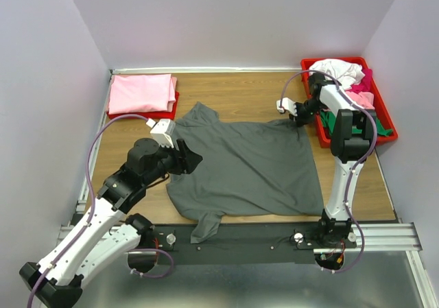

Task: Fold and stack the t-shirts
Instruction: Flatten the tshirt out

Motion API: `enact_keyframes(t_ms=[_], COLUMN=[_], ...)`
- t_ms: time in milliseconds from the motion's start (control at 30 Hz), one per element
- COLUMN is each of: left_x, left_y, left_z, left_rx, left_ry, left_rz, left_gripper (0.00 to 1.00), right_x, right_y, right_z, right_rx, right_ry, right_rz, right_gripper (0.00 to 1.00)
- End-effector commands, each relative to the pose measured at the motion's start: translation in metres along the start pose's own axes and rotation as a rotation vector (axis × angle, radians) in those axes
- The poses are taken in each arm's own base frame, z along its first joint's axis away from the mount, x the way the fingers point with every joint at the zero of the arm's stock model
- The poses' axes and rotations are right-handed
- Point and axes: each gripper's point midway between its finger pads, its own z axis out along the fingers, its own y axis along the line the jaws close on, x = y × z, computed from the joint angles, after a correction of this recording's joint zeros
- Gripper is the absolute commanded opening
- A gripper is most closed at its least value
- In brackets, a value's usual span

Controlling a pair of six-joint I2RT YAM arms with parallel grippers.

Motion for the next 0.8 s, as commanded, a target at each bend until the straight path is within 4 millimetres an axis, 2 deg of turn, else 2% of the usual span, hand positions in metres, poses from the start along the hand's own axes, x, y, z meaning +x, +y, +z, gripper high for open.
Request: enact_keyframes(t_ms=[0,100,200,300,400,500,633,700,767], left_x=[-0.011,-0.017,-0.036,-0.052,-0.065,-0.068,-0.076,-0.089,-0.098], left_y=[0.006,0.01,0.023,0.028,0.036,0.047,0.08,0.103,0.123], left_z=[0.004,0.012,0.018,0.028,0.04,0.051,0.063,0.066,0.077], left_rx=[-0.035,-0.06,-0.142,-0.166,-0.198,-0.229,-0.289,-0.307,-0.283], left_ry=[-0.044,-0.054,-0.122,-0.166,-0.17,-0.153,-0.165,-0.201,-0.206], left_rz=[0.054,0.092,0.125,0.179,0.212,0.244,0.226,0.196,0.187], left_gripper=[0.64,0.65,0.7,0.71,0.71,0.71,0.72,0.72,0.73], right_x=[-0.01,-0.018,-0.029,-0.039,-0.044,-0.043,-0.046,-0.048,-0.049], right_y=[-0.004,-0.012,-0.02,-0.024,-0.022,-0.019,-0.013,-0.01,-0.008], right_z=[-0.009,-0.026,-0.047,-0.063,-0.072,-0.075,-0.077,-0.08,-0.081], right_rx=[0.012,0.055,0.109,0.146,0.161,0.166,0.162,0.164,0.165], right_ry=[-0.039,-0.047,-0.062,-0.079,-0.085,-0.074,-0.085,-0.09,-0.098], right_rz=[-0.002,-0.006,-0.014,-0.01,-0.01,0.006,0.028,0.051,0.083], right_gripper=[0.03,0.02,0.02,0.02,0.0,0.0,0.01,0.01,0.0])
